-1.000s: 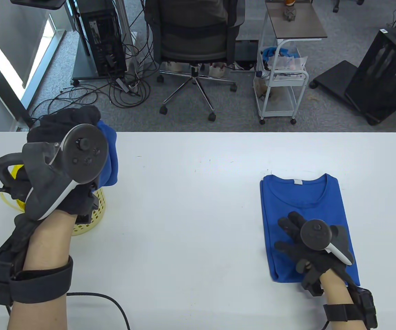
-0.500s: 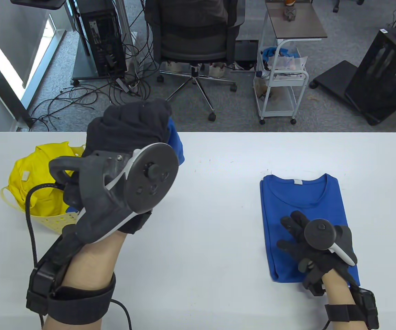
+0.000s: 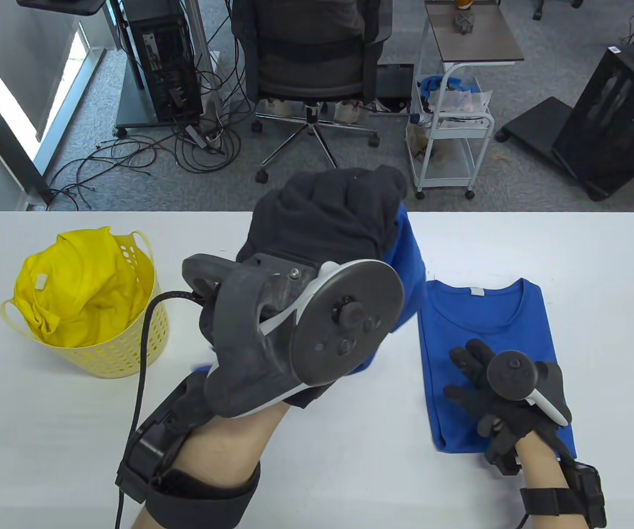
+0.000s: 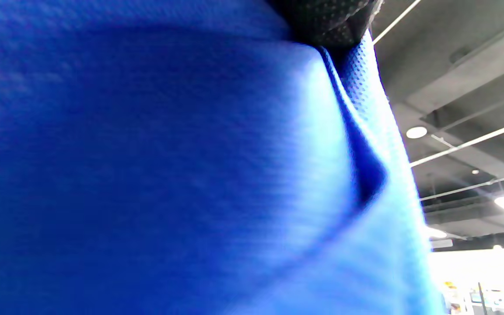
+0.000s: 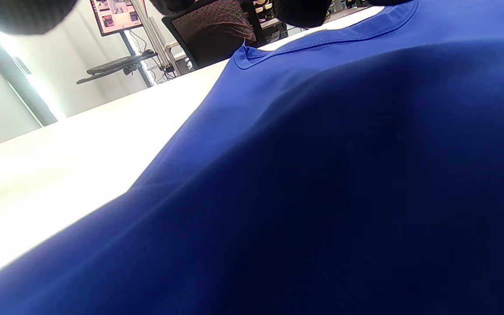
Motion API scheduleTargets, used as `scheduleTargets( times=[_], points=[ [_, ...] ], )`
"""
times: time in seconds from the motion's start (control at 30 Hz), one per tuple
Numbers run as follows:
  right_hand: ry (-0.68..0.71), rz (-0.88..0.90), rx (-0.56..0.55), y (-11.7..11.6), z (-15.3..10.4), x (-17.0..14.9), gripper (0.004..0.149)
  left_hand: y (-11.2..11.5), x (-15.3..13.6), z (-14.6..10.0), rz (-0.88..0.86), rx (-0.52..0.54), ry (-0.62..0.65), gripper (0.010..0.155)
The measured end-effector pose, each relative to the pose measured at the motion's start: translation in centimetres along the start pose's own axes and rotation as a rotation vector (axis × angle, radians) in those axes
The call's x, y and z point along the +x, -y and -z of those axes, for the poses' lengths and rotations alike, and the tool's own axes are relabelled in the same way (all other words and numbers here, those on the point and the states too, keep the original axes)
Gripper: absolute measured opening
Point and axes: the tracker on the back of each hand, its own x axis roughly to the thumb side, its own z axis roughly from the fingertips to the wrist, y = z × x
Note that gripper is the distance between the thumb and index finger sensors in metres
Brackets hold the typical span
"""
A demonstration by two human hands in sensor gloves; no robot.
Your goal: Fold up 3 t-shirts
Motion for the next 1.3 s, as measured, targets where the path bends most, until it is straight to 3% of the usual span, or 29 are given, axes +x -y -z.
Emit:
scheduleTargets(
  times=[0.17,0.37,0.77,1.0,1.3],
  points=[
    [0.001,0.006,-0.004,0.1,0.0,0.0,0.07,0.7,-2.6,0.0,0.087,-0.036,-0.07,0.047],
    [0.006,0.007,-0.008,0.1,0.1,0.0,0.07,3.6,-7.8,-0.7,0.154,-0.233,-0.192,0.047],
    [-0.026,0.005,-0.001,0.0,0.1,-0.4,0.07,14.3,-14.1,-3.9,0.336,-0.625,-0.285,0.047],
    [0.012,-0.03,0.002,-0.2,0.1,0.4,0.071,20.3,-17.2,-5.2,0.422,-0.712,-0.331,0.047],
    [0.136,-0.103,0.006,-0.6,-0.5,3.6,0.071,25.9,-20.1,-7.3,0.425,-0.698,-0.323,0.05]
  ],
)
